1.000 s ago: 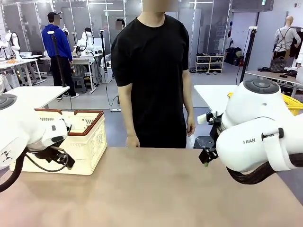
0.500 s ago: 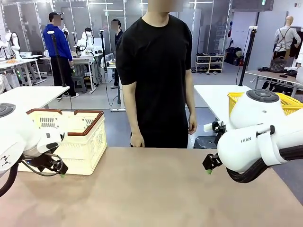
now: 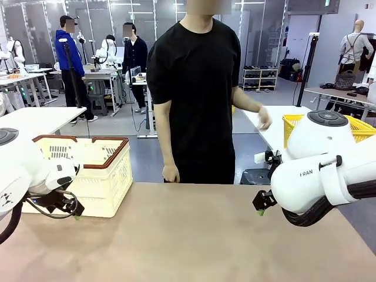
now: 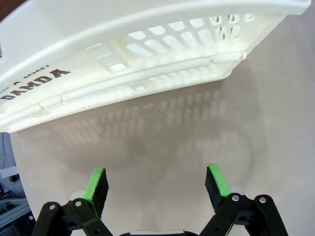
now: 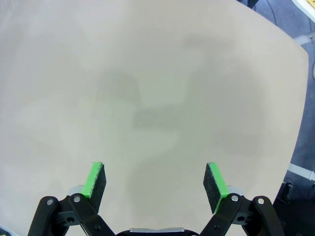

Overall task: Place the drinks into the Shopping basket.
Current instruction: Pick up one drink and place it into the Shopping basket.

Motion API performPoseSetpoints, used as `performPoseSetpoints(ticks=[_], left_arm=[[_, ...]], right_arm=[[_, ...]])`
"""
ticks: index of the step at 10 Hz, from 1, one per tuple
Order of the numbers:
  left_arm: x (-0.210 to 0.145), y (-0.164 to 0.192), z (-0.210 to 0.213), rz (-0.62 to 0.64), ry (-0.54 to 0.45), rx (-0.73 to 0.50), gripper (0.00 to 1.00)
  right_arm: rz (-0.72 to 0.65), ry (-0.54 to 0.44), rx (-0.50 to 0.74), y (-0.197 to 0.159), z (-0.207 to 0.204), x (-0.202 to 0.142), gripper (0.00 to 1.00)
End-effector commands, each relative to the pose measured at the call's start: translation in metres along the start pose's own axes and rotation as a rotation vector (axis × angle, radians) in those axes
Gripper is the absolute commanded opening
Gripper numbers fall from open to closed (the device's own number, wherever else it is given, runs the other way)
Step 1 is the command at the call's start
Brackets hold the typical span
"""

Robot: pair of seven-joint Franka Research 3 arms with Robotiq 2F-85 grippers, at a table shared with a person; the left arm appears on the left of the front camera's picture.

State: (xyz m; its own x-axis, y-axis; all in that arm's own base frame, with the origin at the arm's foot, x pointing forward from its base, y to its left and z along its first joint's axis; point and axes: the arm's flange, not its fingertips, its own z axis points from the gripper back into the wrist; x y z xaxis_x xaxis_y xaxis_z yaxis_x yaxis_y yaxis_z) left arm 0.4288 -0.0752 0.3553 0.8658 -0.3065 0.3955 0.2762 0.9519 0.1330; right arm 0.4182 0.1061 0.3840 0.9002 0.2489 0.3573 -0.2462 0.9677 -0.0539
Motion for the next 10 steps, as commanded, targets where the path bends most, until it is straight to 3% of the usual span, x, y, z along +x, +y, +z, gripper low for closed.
performPoseSetpoints(ticks=[1,10], left_arm=[[-0.0006,0.0002,-0.0008,0.002,0.004,-0.001,1.0],[-0.0006,0.0002,-0.0008,0.002,0.004,-0.001,1.0]], right_arm=[[0.005,0.002,0.004,0.0011,-0.0013,-0.0002,1.0],[0.005,0.002,0.004,0.0011,-0.0013,-0.0002,1.0]])
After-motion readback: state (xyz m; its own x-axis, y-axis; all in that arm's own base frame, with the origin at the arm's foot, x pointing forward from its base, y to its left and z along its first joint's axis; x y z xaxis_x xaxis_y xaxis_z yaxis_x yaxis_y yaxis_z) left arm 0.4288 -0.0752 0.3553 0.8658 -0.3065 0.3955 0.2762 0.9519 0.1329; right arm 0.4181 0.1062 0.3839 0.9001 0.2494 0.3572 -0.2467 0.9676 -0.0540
